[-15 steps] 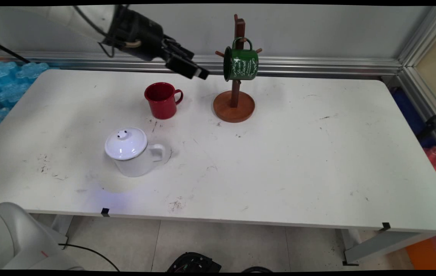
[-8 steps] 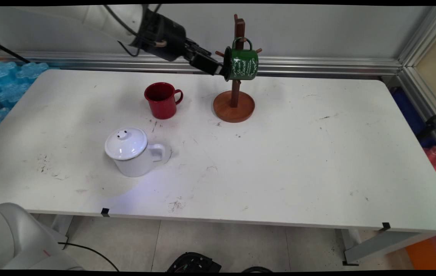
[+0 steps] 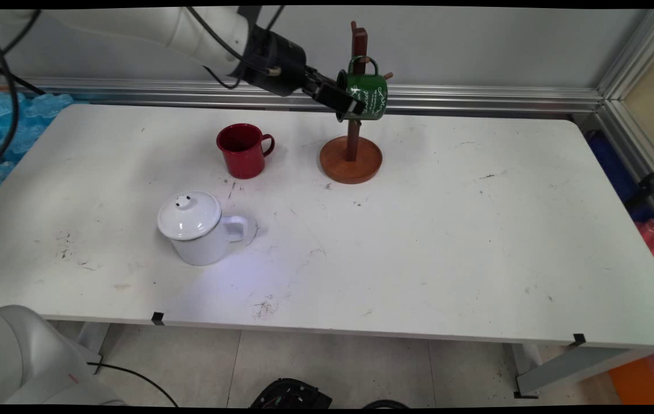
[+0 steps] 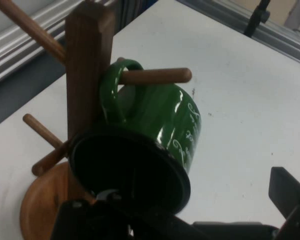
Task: Pick up the green mug from the rack
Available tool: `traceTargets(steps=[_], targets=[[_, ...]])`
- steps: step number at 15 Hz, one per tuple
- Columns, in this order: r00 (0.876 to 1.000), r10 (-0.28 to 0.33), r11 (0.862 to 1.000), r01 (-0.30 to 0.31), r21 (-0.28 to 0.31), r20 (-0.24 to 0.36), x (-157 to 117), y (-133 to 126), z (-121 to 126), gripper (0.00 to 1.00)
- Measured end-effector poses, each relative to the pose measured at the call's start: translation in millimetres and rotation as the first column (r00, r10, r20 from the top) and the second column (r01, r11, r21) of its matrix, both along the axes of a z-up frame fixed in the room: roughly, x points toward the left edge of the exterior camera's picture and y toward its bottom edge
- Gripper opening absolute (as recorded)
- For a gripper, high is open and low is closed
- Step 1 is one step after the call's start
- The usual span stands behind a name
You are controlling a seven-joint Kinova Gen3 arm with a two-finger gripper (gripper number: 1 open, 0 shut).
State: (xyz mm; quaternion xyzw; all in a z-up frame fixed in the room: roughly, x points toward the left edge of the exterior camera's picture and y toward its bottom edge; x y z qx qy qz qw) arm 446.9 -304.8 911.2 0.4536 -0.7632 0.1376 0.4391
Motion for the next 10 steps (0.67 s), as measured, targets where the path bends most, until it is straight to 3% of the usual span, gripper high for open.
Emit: traceTargets(steps=[7,8,10], targets=[[0.999,0.02,1.0,-0.019,0.022,-0.048,-13,-17,-19,1.0],[0.998,0.024,0.999,-0.023,0.024,-0.054,-14,-19,-22,0.0],[0.997,0.033,0.999,-0.031,0.027,-0.065,-15,-22,-25,0.0]])
